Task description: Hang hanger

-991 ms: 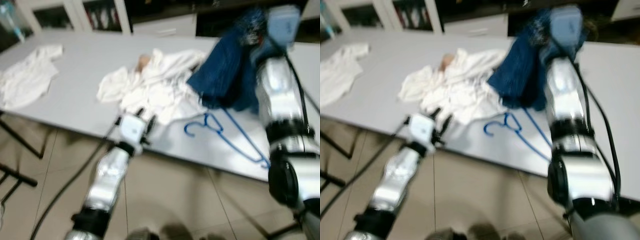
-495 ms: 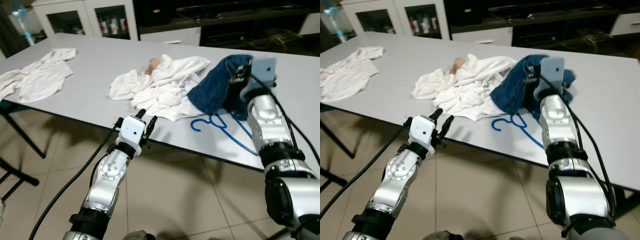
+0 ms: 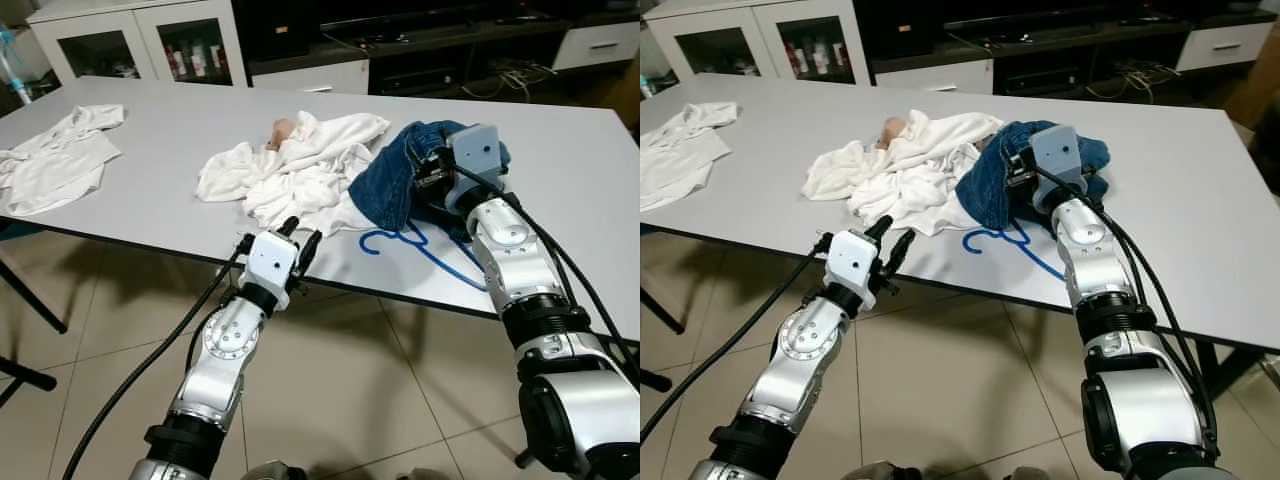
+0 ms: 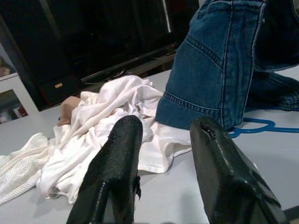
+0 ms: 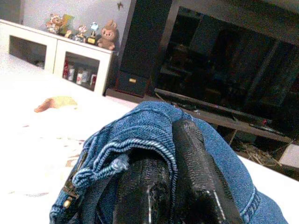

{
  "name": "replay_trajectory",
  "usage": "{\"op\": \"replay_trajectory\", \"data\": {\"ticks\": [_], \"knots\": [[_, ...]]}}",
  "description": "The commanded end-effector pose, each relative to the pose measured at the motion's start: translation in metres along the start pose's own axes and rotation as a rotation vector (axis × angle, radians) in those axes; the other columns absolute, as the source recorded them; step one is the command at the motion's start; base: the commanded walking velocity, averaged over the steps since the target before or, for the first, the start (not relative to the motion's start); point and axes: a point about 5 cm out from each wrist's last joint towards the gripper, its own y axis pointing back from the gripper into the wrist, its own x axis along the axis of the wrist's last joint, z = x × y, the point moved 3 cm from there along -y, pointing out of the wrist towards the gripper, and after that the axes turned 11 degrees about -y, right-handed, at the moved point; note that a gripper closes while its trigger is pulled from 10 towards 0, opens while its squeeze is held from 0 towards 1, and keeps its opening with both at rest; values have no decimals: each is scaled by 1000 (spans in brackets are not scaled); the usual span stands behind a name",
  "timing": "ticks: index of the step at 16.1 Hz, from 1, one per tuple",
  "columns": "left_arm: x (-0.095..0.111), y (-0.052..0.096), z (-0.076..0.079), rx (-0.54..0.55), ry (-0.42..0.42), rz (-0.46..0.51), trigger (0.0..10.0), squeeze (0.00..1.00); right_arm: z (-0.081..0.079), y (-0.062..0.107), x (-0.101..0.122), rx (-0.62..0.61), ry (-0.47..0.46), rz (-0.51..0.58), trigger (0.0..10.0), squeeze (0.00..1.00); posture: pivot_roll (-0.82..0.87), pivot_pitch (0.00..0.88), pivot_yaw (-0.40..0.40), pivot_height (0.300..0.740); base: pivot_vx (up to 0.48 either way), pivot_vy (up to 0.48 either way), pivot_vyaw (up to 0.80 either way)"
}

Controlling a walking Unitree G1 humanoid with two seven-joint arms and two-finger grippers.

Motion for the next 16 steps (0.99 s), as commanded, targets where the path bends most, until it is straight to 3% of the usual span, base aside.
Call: {"op": "replay_trajectory", "data": {"ticks": [1,6,14,16], "knots": [[3,-4,-3,0,-15,12,10000,0,-9,-5,13,36,1,37,10000,0,-47,0,95,740,0,0,0],[3,-4,-2,-3,-23,15,10000,0,-18,-5,11,80,-4,17,10000,0,-43,0,93,740,0,0,0],[4,-6,-1,3,-22,19,10000,0,-16,-5,11,73,12,13,10000,0,-47,0,86,740,0,0,0],[3,-5,-9,8,-26,22,10000,0,-15,2,3,69,0,-9,10000,0,-40,0,86,740,0,0,0]]}}
